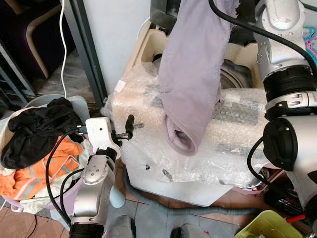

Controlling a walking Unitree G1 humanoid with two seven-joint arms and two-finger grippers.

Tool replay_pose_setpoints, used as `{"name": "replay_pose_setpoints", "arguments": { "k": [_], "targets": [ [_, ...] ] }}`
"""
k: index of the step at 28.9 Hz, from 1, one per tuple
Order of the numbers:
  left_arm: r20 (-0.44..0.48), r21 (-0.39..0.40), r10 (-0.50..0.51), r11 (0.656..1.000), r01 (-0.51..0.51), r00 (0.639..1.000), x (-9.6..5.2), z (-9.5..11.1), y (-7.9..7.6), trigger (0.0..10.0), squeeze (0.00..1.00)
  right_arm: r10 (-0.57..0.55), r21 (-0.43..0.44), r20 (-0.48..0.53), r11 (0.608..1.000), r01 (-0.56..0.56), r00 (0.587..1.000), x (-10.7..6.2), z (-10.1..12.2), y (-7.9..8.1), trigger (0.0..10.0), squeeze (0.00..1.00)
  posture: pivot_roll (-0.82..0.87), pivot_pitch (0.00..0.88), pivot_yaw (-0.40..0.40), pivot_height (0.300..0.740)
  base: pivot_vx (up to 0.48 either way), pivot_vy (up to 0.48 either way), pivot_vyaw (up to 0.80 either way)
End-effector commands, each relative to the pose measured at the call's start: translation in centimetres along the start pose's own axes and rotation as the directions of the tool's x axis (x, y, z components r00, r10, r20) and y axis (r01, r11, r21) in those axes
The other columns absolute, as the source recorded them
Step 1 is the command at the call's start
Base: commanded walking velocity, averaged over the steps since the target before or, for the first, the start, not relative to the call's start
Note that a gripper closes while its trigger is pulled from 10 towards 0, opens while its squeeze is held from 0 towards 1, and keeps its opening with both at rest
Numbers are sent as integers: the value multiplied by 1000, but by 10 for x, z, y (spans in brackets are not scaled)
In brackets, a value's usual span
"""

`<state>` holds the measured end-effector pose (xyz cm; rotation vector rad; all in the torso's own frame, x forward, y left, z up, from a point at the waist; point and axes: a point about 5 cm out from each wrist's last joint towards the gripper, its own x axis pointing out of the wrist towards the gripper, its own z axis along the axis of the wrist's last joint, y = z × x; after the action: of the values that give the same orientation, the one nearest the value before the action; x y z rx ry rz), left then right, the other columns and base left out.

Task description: Clothes washing

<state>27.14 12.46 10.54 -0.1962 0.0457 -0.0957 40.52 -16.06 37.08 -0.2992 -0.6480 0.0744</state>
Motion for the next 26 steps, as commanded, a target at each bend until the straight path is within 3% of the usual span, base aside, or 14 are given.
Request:
{"name": "replay_pose_setpoints", "arguments": {
  "k": [1, 2, 3, 5, 6, 8, 10, 12, 13, 14, 16, 19, 23, 26],
  "targets": [
    [6, -3, 4, 1000, -4, 1000, 1, 2, -3, 10000, 0, 47, 28, -82, 999, -45, 996, -3, -15, 10, 10000, 0, 55, 42, -29, 740, 0, 0, 0],
    [5, -3, 5, 1000, -5, 1000, 1, 2, -4, 10000, 0, 110, 33, -242, 994, -105, 964, -15, -43, 23, 10000, 1000, 53, 44, -26, 740, 0, 0, 0],
    [5, -3, 5, 1000, -5, 1000, 1, 2, -4, 10000, 0, 110, 33, -242, 994, -105, 964, -15, -43, 23, 10000, 1000, 53, 44, -26, 740, 0, 0, 0],
    [2, -2, 6, 1000, -6, 1000, 1, 2, -4, 10000, 0, 160, 49, -383, 987, -153, 910, -32, -71, 33, 10000, 1000, 51, 47, -25, 740, 0, 0, 0],
    [0, 4, 2, 1000, -2, 1000, 1, 2, -4, 10000, 0, 185, 95, -494, 983, -159, 850, -47, -92, 37, 10000, 1000, 51, 48, -24, 740, 0, 0, 0],
    [-2, 6, 2, 1000, -2, 1000, 1, 1, -4, 10000, 0, 185, 98, -545, 983, -157, 818, -56, -102, 36, 10000, 1000, 45, 49, -23, 740, 0, 0, 0],
    [-6, 9, 2, 1000, -2, 1000, 2, 1, -3, 10000, 0, 167, 88, -538, 986, -142, 826, -58, -104, 30, 10000, 1000, 43, 48, -24, 740, 0, 0, 0],
    [-7, 12, 2, 1000, -2, 1000, 2, 1, -3, 10000, 0, 103, 94, -451, 993, -68, 887, -50, -92, 19, 10000, 1000, 41, 48, -24, 740, 0, 0, 0],
    [-4, 14, 2, 1000, -2, 1000, 3, 1, -4, 10000, 0, 112, 141, -348, 988, -66, 931, -44, -79, 14, 10000, 1000, 41, 47, -26, 740, 0, 0, 0],
    [-3, 15, 1, 1000, -1, 1000, 3, 1, -4, 10000, 0, 134, 167, -300, 982, -86, 944, -43, -74, 14, 10000, 1000, 42, 47, -27, 740, 0, 0, 0],
    [-2, 16, 3, 1000, -3, 1000, 2, 1, -4, 10000, 0, 283, 193, -206, 950, -245, 937, -48, -67, 24, 10000, 1000, 44, 46, -29, 740, 0, 0, 0],
    [-5, 14, 13, 1000, -13, 1000, 1, 1, -2, 10000, 0, 485, 242, -130, 862, -446, 865, -67, -65, 39, 10000, 1000, 42, 49, -27, 740, 0, 0, 0],
    [-7, 16, 10, 1000, -10, 1000, 0, 0, -2, 10000, 0, 610, 311, -62, 764, -565, 790, -84, -62, 51, 10000, 1000, 38, 53, -23, 740, 0, 0, 0],
    [-9, 19, 4, 1000, -3, 1000, 0, 0, -3, 10000, 0, 708, 370, -1, 657, -657, 707, -98, -57, 57, 10000, 1000, 30, 58, -16, 740, 0, 0, 0]
  ]
}}
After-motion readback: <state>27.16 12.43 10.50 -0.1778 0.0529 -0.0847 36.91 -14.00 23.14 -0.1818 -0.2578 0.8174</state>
